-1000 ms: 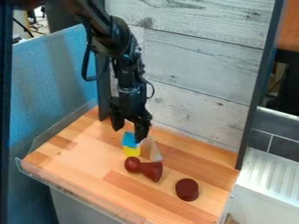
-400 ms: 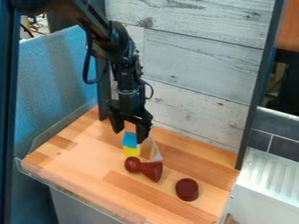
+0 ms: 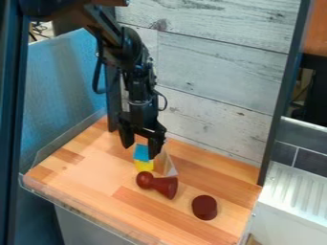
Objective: Remove the blue block to the side
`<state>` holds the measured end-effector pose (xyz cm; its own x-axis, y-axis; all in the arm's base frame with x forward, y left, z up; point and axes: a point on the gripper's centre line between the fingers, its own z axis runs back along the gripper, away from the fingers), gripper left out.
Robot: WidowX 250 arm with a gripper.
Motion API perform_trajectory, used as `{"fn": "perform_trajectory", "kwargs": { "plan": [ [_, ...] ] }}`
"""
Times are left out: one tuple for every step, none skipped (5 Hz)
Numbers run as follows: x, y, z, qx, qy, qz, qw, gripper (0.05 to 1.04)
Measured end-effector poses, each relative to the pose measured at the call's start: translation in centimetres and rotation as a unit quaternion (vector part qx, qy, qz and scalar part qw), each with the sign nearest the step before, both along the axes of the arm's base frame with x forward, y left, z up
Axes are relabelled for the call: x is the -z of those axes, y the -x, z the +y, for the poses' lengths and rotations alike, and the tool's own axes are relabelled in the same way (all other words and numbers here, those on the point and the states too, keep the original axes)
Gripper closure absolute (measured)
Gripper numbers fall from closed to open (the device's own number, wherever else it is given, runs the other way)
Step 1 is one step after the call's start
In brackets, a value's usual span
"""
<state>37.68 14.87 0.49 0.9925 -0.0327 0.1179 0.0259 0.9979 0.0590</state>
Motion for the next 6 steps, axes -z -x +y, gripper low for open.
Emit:
{"fn": "perform_trajectory", "kwargs": {
  "plan": [
    [0.8, -0.1, 0.1, -0.007, 0.003, 0.014, 0.9999, 0.083],
    [0.9, -0.6, 0.4, -0.019, 0.006, 0.024, 0.9995, 0.083],
    [2.3, -0.7, 0.5, -0.027, 0.017, 0.052, 0.9981, 0.135],
    [2.0, -1.0, 0.7, -0.028, 0.016, 0.052, 0.9981, 0.415],
    [2.0, -0.7, 0.8, -0.021, 0.021, 0.055, 0.9980, 0.488],
    [2.0, -0.4, 0.3, -0.005, 0.035, 0.056, 0.9978, 0.489]
  ]
}}
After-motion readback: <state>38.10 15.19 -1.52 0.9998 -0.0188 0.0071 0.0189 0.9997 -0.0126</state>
